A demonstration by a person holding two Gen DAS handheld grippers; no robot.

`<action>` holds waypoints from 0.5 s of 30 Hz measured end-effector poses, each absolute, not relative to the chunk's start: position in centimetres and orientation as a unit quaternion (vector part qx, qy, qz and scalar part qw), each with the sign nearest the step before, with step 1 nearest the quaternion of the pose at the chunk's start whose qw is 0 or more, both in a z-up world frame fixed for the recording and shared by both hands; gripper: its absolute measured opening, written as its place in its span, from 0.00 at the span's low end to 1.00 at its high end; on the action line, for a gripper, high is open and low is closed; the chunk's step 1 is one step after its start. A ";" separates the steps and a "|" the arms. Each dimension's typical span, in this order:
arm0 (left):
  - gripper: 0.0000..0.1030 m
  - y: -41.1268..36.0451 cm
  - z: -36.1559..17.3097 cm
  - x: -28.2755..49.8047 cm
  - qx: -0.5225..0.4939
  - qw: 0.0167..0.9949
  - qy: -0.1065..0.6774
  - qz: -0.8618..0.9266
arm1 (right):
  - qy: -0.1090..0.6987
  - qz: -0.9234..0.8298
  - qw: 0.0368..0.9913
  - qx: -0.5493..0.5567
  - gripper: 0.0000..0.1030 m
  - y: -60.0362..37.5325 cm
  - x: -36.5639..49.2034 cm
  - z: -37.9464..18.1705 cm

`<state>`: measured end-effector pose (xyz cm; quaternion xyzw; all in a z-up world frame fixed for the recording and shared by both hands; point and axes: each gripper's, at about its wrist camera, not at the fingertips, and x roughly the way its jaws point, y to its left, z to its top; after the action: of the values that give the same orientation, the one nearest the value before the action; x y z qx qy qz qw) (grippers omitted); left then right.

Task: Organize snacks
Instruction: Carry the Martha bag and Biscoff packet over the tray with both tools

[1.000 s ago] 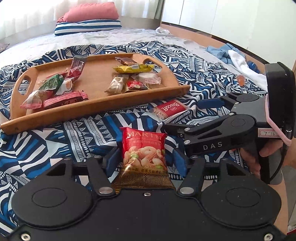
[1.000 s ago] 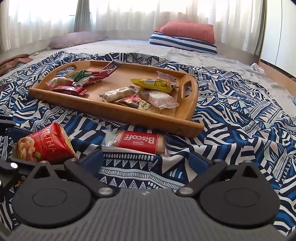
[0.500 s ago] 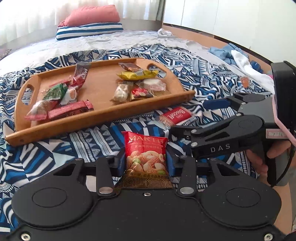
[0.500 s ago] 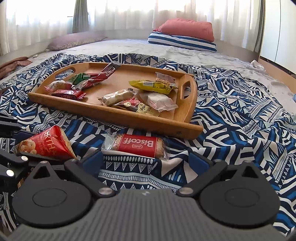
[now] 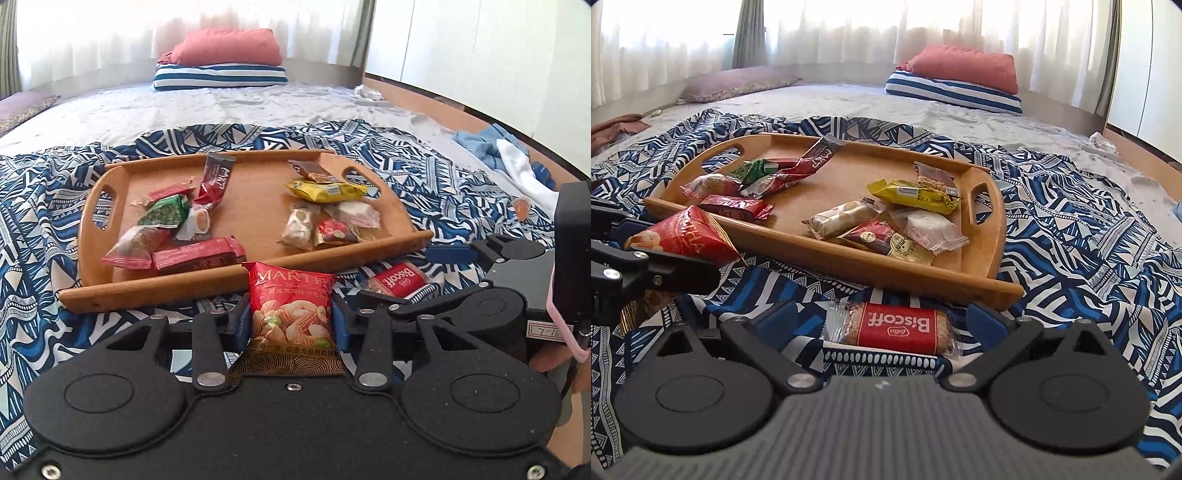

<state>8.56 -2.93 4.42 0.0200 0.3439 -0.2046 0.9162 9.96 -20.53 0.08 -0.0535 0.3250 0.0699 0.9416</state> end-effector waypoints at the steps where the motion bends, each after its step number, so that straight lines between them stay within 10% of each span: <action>1: 0.39 -2.9 4.4 8.7 0.020 0.917 0.344 -0.202 | 0.329 0.064 0.941 -0.051 0.97 -20.5 10.2 0.1; 15: 0.39 -2.6 4.2 9.8 0.009 0.919 0.352 -0.177 | 0.344 0.051 0.937 -0.005 0.61 -21.4 10.4 0.1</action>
<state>9.85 -2.57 4.16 0.0086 0.3522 -0.1769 0.9190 10.42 -21.41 0.14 -0.0048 0.3444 0.0512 0.9374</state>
